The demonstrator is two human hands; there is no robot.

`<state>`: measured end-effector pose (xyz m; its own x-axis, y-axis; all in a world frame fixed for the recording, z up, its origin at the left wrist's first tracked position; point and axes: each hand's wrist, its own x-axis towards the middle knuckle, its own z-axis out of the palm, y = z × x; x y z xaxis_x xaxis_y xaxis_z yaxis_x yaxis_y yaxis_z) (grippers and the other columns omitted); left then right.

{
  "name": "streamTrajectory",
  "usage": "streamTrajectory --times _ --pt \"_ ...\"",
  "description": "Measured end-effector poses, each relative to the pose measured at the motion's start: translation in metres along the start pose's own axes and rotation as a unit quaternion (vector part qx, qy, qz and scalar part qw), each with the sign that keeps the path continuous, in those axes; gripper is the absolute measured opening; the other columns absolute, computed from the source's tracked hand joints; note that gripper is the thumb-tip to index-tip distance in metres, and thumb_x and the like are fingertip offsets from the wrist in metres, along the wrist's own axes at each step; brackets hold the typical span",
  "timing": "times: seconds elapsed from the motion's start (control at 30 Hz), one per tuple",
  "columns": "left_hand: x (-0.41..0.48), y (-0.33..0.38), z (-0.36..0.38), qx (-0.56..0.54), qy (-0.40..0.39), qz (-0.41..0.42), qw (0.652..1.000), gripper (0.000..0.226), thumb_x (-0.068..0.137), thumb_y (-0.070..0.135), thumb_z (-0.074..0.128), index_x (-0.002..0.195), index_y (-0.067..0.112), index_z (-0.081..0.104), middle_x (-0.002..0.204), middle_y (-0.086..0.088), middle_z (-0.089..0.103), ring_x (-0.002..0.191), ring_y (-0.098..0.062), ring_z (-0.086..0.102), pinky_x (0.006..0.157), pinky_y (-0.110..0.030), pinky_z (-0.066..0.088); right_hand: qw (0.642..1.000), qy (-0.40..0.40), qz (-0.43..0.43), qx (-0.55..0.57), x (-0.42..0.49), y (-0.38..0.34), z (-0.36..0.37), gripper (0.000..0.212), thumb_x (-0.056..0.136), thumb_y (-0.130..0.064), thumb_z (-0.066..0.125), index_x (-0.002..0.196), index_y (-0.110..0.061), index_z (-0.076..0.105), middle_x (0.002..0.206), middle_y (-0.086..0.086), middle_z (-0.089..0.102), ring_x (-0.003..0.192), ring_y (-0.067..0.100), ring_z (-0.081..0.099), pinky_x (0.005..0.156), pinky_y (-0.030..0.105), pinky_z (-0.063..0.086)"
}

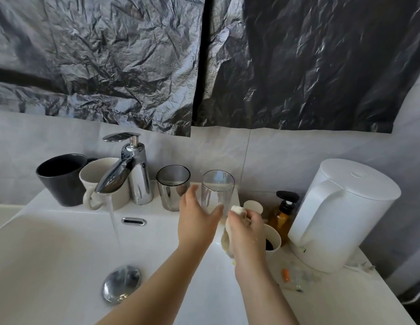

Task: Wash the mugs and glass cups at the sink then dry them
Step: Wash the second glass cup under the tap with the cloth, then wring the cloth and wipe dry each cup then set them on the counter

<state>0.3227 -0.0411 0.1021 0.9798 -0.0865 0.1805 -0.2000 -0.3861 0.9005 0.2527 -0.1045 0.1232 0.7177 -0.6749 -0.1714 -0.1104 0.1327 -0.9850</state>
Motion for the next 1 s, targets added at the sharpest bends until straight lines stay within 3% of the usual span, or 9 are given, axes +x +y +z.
streamTrajectory --times 0.13,0.23,0.4,0.6,0.67,0.73,0.8,0.87,1.0 --pt "-0.017 -0.003 -0.031 -0.033 0.005 -0.021 0.999 0.036 0.086 0.022 0.064 0.12 0.021 0.053 0.12 0.007 0.055 0.103 -0.009 0.054 0.08 -0.023 0.041 1.0 -0.008 -0.004 -0.018 -0.016 0.0 0.012 0.005 0.087 -0.025 0.056 0.092 -0.025 0.054 0.081 -0.006 0.061 0.075 0.011 0.055 0.076 0.036 0.049" --pt "-0.026 -0.002 -0.058 -0.072 0.002 -0.045 0.996 0.015 0.089 0.017 0.058 0.101 0.025 0.06 0.102 0.01 0.065 0.088 -0.005 0.061 0.069 -0.018 0.047 0.999 -0.041 0.005 -0.003 -0.033 -0.004 0.025 0.003 0.087 -0.023 0.054 0.088 -0.025 0.054 0.081 -0.005 0.069 0.07 0.01 0.057 0.07 0.03 0.048" --pt "-0.032 0.006 -0.109 -0.069 -0.003 -0.034 0.997 0.027 0.087 0.01 0.055 0.075 0.032 0.064 0.072 0.011 0.069 0.078 -0.016 0.067 0.075 -0.039 0.057 0.997 -0.081 0.004 0.011 -0.052 -0.015 0.045 0.005 0.085 -0.023 0.057 0.09 -0.024 0.056 0.08 -0.003 0.069 0.069 0.014 0.059 0.07 0.033 0.052" --pt "-0.016 0.037 -0.166 -0.147 0.06 0.002 0.987 0.025 0.089 0.005 0.055 0.073 0.02 0.066 0.067 0.001 0.065 0.065 -0.015 0.064 0.054 -0.023 0.05 0.992 -0.123 -0.007 0.032 -0.067 -0.032 0.063 0.008 0.082 -0.017 0.06 0.089 -0.017 0.057 0.065 -0.003 0.055 0.064 0.019 0.051 0.062 0.028 0.042" --pt "-0.001 0.044 -0.176 -0.139 0.098 0.012 0.985 0.024 0.089 0.006 0.054 0.075 0.021 0.066 0.071 -0.001 0.064 0.066 -0.016 0.06 0.056 -0.024 0.046 0.991 -0.129 -0.001 0.035 -0.072 -0.035 0.068 0.018 0.074 -0.024 0.062 0.09 -0.017 0.057 0.067 -0.001 0.056 0.063 0.02 0.049 0.06 0.028 0.04" --pt "0.014 0.048 -0.181 -0.069 0.109 0.04 0.991 0.022 0.089 0.008 0.051 0.093 0.024 0.066 0.094 -0.004 0.061 0.073 -0.013 0.057 0.068 -0.027 0.043 0.991 -0.128 0.003 0.029 -0.075 -0.037 0.07 0.031 0.061 -0.033 0.057 0.088 -0.02 0.058 0.072 0.0 0.061 0.063 0.02 0.049 0.057 0.026 0.039" --pt "0.025 0.049 -0.183 0.024 0.099 0.067 0.993 0.035 0.09 0.007 0.049 0.119 0.024 0.061 0.12 -0.007 0.05 0.097 -0.018 0.056 0.089 -0.031 0.043 0.992 -0.126 0.001 0.021 -0.075 -0.037 0.072 0.036 0.056 -0.035 0.053 0.089 -0.021 0.059 0.078 0.001 0.065 0.064 0.021 0.05 0.054 0.024 0.037" --pt "0.031 0.05 -0.185 0.117 0.095 0.08 0.985 0.043 0.091 0.008 0.048 0.129 0.024 0.056 0.133 -0.009 0.044 0.121 -0.028 0.043 0.105 -0.034 0.03 0.992 -0.127 -0.002 0.015 -0.075 -0.036 0.07 0.037 0.055 -0.035 0.052 0.09 -0.021 0.059 0.082 0.003 0.065 0.065 0.022 0.049 0.052 0.022 0.034" --pt "0.028 0.045 -0.187 0.167 0.09 0.066 0.98 0.049 0.09 0.004 0.044 0.132 0.027 0.053 0.139 -0.006 0.04 0.128 -0.027 0.031 0.103 -0.033 0.027 0.99 -0.135 -0.002 0.03 -0.075 -0.035 0.064 0.029 0.065 -0.032 0.06 0.091 -0.018 0.058 0.088 0.012 0.066 0.065 0.023 0.047 0.05 0.021 0.034"
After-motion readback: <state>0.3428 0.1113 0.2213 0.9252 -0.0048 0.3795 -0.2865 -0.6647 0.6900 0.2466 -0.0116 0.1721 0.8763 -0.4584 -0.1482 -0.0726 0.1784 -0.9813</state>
